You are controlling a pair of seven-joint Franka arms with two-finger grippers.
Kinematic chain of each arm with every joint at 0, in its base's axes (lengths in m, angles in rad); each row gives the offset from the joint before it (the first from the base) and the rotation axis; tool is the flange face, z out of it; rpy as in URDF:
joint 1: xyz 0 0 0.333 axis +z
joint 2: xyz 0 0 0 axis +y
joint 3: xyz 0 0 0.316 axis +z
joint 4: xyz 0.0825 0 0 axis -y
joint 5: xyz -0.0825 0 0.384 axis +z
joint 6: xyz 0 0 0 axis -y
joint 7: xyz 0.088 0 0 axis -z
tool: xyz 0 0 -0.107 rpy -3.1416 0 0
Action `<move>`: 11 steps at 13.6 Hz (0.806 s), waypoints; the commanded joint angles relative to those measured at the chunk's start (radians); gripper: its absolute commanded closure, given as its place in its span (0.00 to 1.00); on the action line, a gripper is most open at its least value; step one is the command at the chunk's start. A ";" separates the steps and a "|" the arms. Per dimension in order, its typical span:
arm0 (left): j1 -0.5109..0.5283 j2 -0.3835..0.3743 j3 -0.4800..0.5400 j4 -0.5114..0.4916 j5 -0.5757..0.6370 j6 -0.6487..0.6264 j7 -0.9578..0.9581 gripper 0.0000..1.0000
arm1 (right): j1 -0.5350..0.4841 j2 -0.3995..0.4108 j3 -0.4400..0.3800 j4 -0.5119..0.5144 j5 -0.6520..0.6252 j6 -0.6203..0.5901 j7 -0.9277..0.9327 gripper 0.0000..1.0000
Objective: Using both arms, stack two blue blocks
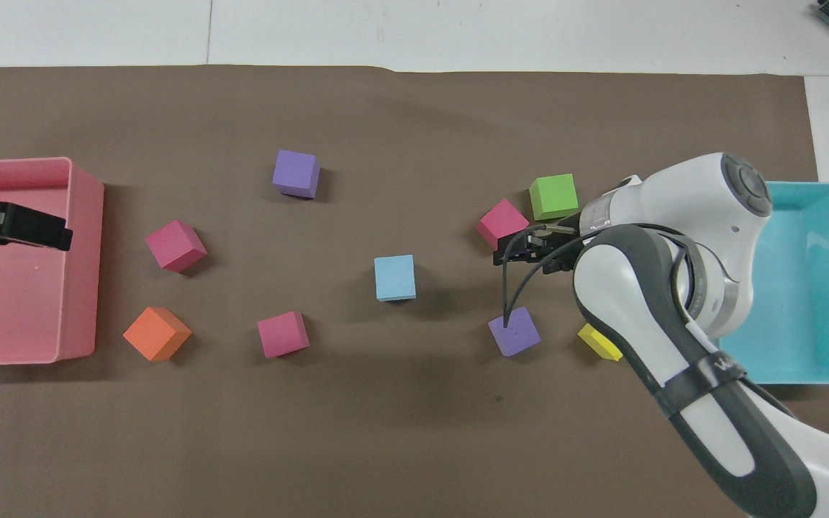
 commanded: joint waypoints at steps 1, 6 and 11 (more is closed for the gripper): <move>0.018 -0.003 -0.012 0.013 -0.013 -0.044 0.011 0.00 | -0.026 -0.012 0.006 0.080 -0.189 -0.099 0.018 0.00; 0.022 -0.027 -0.012 -0.024 -0.008 -0.039 0.008 0.00 | -0.050 -0.071 0.005 0.170 -0.450 -0.187 0.014 0.00; 0.027 -0.025 -0.012 -0.022 -0.008 -0.042 0.006 0.00 | -0.150 -0.143 0.003 0.238 -0.468 -0.256 0.005 0.00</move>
